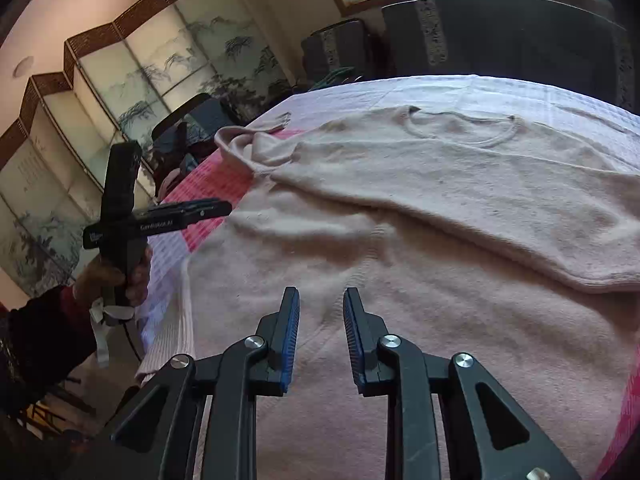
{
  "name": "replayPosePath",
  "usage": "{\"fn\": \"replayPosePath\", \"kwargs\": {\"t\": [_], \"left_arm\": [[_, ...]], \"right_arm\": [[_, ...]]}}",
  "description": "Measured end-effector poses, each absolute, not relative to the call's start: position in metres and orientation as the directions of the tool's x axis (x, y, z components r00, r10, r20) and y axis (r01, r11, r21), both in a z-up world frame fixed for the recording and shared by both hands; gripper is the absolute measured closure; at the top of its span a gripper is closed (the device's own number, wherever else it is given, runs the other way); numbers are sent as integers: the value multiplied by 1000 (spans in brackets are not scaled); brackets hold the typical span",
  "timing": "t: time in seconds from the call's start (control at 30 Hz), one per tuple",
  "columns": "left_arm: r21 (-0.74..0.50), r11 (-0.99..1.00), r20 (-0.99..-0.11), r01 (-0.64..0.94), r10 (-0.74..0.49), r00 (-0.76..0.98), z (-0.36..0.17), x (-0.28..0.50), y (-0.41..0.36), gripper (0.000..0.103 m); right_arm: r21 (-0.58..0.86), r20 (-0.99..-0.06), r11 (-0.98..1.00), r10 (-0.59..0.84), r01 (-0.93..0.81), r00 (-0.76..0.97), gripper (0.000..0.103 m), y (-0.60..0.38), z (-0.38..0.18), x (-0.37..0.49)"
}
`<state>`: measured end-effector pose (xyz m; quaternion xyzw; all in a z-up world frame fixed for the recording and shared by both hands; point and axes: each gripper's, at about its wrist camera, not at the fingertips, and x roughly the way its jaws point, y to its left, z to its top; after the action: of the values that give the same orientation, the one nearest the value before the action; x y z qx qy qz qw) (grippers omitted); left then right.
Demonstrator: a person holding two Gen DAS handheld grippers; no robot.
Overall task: Fold small clothes
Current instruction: 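Move the left tool to the other sleeve cuff and grasp it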
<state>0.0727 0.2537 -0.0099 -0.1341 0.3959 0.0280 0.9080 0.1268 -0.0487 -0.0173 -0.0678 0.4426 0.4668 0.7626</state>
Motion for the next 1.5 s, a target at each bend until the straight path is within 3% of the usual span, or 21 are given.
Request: {"fn": "replayPosePath", "kwargs": {"t": [0.2,0.3,0.33,0.4,0.43,0.47,0.57,0.8,0.9,1.03,1.23,1.3,1.37,1.5], "left_arm": [[-131,965,-674,-228,82,734,40,9,281,45],[-113,960,-659,-257,121,742,57,-12,292,36],[-116,956,-651,-268,131,747,62,-17,297,33],[-136,950,-627,-280,136,767,71,-23,305,30],[-147,946,-620,-288,139,772,73,-24,308,25],[-161,941,-619,-297,138,773,73,-23,312,22],[-226,929,-622,-292,92,777,68,-15,324,22],[-349,887,-622,-302,22,782,54,35,365,22],[-240,917,-649,-317,91,755,66,76,382,22],[53,959,-687,-279,238,686,75,153,389,22],[382,921,-759,-82,363,540,30,242,401,22],[473,880,-749,-50,431,503,13,255,412,22],[481,876,-761,-36,438,479,1,264,427,22],[448,894,-806,-19,413,424,-25,278,451,22]], "right_arm": [[338,-784,460,620,-821,26,80,24,-40,79],[456,-747,378,655,-806,-115,80,45,-39,53],[557,-685,290,690,-778,-233,79,52,-36,41],[711,-468,22,761,-703,-449,82,60,-14,8],[676,-446,-32,778,-736,-443,82,61,0,-6],[622,-479,-20,781,-783,-401,77,63,8,-13],[561,-550,103,788,-822,-276,74,53,9,2],[322,-706,596,669,-736,232,73,-53,0,101],[272,-726,731,583,-626,365,66,-101,-5,138],[350,-710,791,574,-502,409,63,-146,-18,169],[407,-681,799,588,-442,436,62,-174,-30,181],[420,-669,789,603,-447,435,55,-175,-30,181],[430,-673,781,612,-453,415,50,-172,-33,182],[441,-669,778,618,-449,414,49,-170,-34,181]]}}
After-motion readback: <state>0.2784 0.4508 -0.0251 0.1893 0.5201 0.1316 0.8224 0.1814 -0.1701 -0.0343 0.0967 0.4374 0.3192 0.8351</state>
